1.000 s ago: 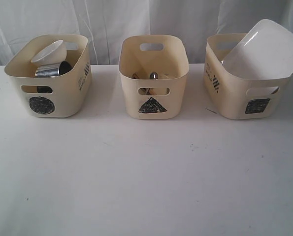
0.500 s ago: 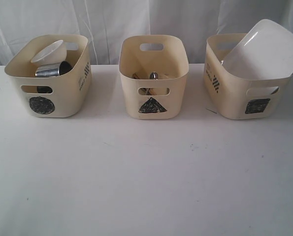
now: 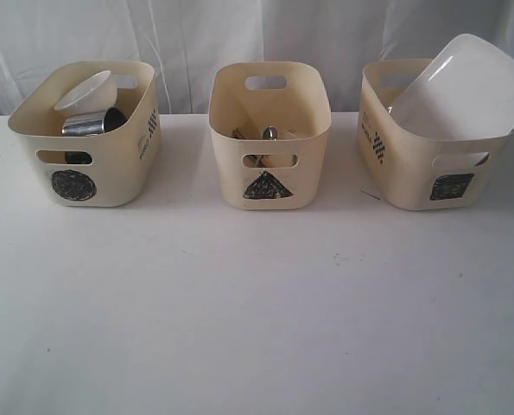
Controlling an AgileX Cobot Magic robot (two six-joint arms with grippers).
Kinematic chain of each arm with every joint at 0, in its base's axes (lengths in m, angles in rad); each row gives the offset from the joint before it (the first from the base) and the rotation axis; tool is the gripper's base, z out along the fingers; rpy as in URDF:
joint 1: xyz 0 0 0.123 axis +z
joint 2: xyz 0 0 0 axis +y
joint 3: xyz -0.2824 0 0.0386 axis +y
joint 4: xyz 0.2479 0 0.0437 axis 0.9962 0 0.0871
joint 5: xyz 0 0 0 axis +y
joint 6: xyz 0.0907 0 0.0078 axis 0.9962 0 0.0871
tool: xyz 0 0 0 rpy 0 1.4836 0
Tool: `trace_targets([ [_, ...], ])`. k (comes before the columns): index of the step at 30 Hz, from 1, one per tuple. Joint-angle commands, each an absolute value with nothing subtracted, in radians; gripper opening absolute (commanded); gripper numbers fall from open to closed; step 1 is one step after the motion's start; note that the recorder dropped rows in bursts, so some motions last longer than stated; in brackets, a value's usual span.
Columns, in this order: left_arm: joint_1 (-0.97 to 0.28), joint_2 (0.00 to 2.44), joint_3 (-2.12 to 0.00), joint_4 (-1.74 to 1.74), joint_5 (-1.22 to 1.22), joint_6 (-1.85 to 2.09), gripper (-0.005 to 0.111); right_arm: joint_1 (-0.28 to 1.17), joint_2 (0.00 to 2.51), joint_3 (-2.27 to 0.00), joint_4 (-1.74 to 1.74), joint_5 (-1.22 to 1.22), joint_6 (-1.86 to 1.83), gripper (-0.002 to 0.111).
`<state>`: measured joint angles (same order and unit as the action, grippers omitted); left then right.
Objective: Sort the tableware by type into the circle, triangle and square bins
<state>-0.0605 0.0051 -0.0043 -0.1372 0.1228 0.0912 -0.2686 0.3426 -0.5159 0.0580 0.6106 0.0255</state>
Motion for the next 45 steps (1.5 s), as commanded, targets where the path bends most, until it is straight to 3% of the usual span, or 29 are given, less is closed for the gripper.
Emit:
trace_targets([
  [1,-0.062,0.0,0.0,-0.144,0.126,0.093,0.042,-0.268,0.339,-0.51,-0.02,0.625,0.028,0.0],
  [24,-0.062,0.0,0.0,-0.144,0.126,0.093,0.042,-0.268,0.32,-0.485,-0.031,0.449,0.028,0.0],
  [31,-0.062,0.0,0.0,-0.144,0.126,0.093,0.042,-0.268,0.163,-0.327,-0.022,0.304,0.03,0.0],
  [45,-0.062,0.0,0.0,-0.144,0.126,0.093,0.042,-0.268,0.013,-0.053,0.033,0.271,0.03,0.0],
])
